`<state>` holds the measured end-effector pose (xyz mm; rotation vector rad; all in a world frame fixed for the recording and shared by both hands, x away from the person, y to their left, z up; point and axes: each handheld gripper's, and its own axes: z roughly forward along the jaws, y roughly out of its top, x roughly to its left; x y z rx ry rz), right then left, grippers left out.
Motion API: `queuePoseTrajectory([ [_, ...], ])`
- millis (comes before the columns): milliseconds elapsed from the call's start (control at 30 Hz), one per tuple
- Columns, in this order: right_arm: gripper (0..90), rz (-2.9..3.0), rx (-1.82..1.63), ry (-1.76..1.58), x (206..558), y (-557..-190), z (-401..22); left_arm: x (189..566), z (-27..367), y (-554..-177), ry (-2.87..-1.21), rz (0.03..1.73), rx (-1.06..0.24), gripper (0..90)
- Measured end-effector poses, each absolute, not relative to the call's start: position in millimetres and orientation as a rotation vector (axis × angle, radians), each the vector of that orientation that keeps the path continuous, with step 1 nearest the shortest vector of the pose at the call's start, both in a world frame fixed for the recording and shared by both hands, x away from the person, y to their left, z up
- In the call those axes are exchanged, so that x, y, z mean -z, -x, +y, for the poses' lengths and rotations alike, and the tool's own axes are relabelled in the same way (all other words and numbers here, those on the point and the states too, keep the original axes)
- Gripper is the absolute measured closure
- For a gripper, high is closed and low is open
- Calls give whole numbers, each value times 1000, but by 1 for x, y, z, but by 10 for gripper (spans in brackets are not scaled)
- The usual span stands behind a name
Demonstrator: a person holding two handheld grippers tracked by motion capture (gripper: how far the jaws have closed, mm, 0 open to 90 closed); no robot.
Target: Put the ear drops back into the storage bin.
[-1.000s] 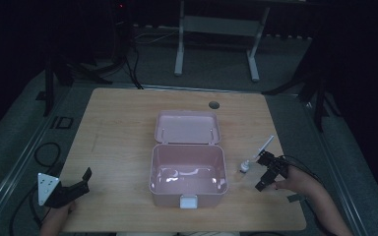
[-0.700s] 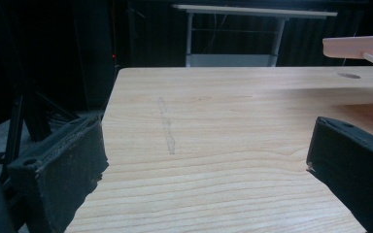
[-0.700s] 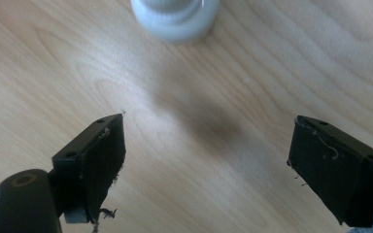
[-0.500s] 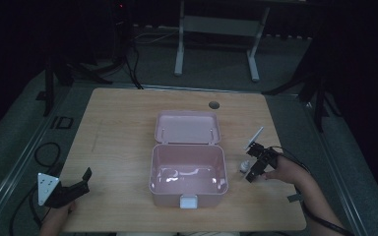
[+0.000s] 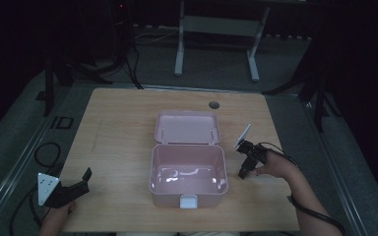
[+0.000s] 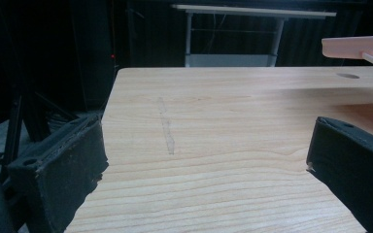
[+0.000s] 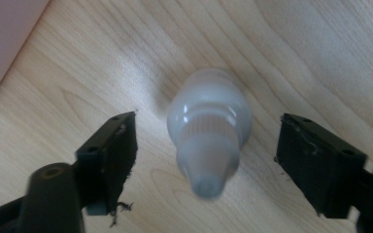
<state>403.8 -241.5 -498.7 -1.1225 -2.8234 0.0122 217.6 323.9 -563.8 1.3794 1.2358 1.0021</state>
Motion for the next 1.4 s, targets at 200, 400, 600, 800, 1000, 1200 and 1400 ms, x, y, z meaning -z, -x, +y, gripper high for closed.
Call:
queuePoseTrajectory([
  [200,399,-2829,-56,1064,506,-407,-234,564,324,-218,-1379,1236,-1003,9],
  [400,544,-2856,-70,1040,509,-410,-231,564,324,-218,-1379,1236,-1003,9],
  [600,592,-2898,-110,977,507,-407,-228,564,324,-218,-1378,1238,-1000,9],
  [800,593,-2948,-106,846,499,-401,-228,564,324,-218,-1378,1238,-1001,10],
  [1000,593,-2985,-128,588,499,-386,-231,564,324,-218,-1379,1239,-1001,10],
  [1200,593,-3005,-145,482,499,-378,-234,564,324,-218,-1379,1239,-1002,9],
  [1400,593,-3060,-112,301,494,-369,-235,564,324,-218,-1378,1241,-1000,10],
])
